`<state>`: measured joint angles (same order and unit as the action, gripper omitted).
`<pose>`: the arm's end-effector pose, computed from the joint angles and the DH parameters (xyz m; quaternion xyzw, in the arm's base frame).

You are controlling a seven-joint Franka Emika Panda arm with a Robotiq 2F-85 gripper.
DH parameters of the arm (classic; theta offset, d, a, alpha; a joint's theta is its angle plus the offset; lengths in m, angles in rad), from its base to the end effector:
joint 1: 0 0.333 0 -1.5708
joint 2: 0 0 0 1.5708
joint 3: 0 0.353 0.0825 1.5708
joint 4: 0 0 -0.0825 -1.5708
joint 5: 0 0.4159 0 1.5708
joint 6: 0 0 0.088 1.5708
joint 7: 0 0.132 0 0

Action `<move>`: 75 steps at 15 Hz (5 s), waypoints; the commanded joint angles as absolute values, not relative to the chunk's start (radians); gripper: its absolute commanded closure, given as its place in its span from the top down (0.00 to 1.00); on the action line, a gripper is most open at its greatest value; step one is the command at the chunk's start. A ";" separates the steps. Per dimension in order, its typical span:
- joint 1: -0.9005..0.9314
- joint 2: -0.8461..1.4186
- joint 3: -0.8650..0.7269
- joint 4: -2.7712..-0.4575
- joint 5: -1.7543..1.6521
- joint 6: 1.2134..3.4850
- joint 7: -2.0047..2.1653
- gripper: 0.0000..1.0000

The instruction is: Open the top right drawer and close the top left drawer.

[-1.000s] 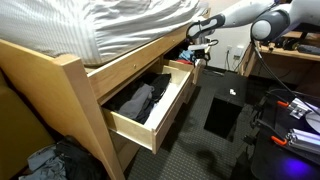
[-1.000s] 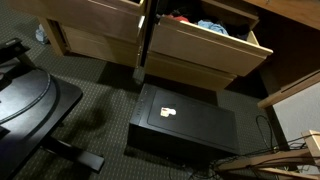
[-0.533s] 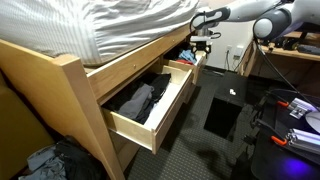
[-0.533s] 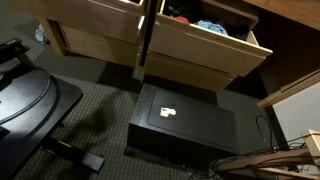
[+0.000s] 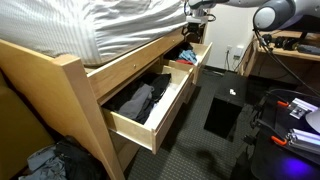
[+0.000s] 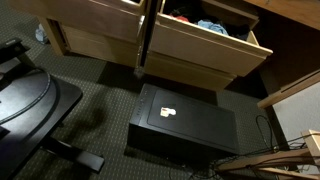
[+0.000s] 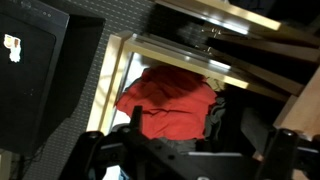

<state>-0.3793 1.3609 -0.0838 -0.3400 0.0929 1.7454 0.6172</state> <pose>0.8119 -0.3381 0.2264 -0.8710 0.4908 -0.0222 0.0074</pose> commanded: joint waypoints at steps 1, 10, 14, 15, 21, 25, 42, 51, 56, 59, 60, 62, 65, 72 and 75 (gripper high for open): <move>-0.371 1.316 -0.036 -0.354 0.106 1.736 0.443 1.00; -0.310 1.318 -0.018 -0.375 0.081 1.741 0.257 1.00; -0.204 1.353 0.015 -0.348 0.092 1.714 0.141 1.00; -0.183 1.341 0.024 -0.377 0.094 1.716 0.108 1.00; -0.135 1.353 0.019 -0.372 0.089 1.705 0.074 1.00; -0.139 1.346 0.021 -0.374 0.090 1.710 0.067 1.00; -0.034 1.363 0.005 -0.367 0.064 1.677 0.073 1.00; 0.027 1.369 0.005 -0.366 0.046 1.721 0.014 1.00; -0.006 1.363 0.005 -0.366 0.062 1.677 0.047 1.00; -0.009 1.363 0.002 -0.364 0.063 1.669 0.063 1.00; -0.010 1.363 0.002 -0.364 0.063 1.669 0.063 1.00; -0.010 1.363 0.002 -0.364 0.063 1.668 0.064 1.00; -0.010 1.363 0.002 -0.364 0.063 1.668 0.064 1.00; 0.062 1.363 -0.015 -0.363 0.041 1.710 0.154 1.00; 0.114 1.370 -0.046 -0.363 -0.007 1.710 0.138 1.00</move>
<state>0.0270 1.3619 -0.0224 -0.3633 0.0322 1.6544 0.1180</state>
